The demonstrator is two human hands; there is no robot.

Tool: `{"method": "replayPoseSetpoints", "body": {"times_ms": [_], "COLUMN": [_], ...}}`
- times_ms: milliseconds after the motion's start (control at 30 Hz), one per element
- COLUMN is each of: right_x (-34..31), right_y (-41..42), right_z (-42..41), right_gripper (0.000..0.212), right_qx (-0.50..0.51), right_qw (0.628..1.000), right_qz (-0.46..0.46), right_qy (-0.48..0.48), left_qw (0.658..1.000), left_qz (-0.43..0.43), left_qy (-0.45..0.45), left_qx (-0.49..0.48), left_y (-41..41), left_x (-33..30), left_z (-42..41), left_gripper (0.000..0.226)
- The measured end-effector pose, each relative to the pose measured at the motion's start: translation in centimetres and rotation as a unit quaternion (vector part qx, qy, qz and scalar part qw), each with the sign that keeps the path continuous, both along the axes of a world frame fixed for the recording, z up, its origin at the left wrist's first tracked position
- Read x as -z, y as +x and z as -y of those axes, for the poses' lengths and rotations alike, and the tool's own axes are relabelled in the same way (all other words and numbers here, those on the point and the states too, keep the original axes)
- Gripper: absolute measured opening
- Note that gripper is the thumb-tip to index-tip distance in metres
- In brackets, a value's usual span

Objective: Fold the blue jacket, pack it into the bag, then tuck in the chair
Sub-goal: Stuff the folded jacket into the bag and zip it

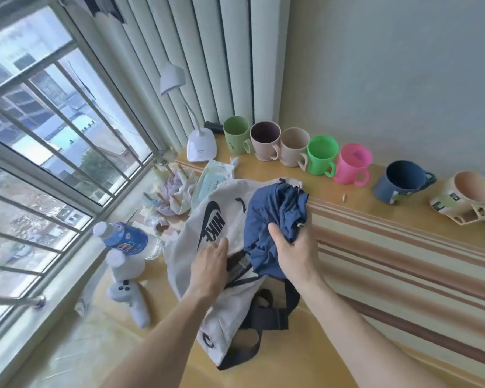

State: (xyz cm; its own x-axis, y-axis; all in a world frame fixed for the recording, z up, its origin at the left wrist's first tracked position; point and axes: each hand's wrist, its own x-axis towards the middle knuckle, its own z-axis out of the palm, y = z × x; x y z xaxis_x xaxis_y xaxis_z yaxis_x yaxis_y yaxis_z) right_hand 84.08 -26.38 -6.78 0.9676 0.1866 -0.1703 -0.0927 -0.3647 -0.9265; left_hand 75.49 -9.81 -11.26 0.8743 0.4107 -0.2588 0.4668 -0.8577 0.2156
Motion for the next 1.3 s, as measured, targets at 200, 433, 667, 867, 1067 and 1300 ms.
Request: {"method": "replayPoseSetpoints", "body": {"times_ms": [200,433,667,867,1067,1300], "right_x": [2.0,1.8,5.2,2.8,0.6,3.4], "right_y": [-2.0,-2.3,-2.0,-0.3,-5.7,-4.6], "right_z": [-0.9,-7.2,-11.5,-7.3,-4.4,-4.1], "right_gripper": [0.069,0.081,0.042,0.053,0.025,0.013], "right_qx": [0.004,0.084,-0.191,-0.230,-0.277,-0.210], "right_qw": [0.995,0.987,0.940,0.946,0.931,0.936], "right_qz": [-0.019,-0.133,-0.254,-0.111,0.031,-0.055], "right_qy": [-0.098,-0.024,-0.123,-0.198,-0.234,-0.275], "left_qw": [0.954,0.913,0.940,0.973,0.960,0.976], "left_qz": [0.191,0.276,0.222,0.108,0.182,0.089], "left_qy": [-0.171,-0.235,-0.243,-0.194,-0.173,-0.199], "left_qx": [-0.156,-0.186,-0.093,-0.054,-0.124,-0.018], "left_y": [-2.0,-2.5,-3.0,-5.1,-5.6,-6.5], "left_x": [-3.5,-5.7,-5.8,-4.7,-4.5,-1.1], "left_z": [-2.8,-2.7,-3.2,-3.1,-0.5,0.9], "left_gripper": [0.027,0.013,0.041,0.058,0.041,0.054]}}
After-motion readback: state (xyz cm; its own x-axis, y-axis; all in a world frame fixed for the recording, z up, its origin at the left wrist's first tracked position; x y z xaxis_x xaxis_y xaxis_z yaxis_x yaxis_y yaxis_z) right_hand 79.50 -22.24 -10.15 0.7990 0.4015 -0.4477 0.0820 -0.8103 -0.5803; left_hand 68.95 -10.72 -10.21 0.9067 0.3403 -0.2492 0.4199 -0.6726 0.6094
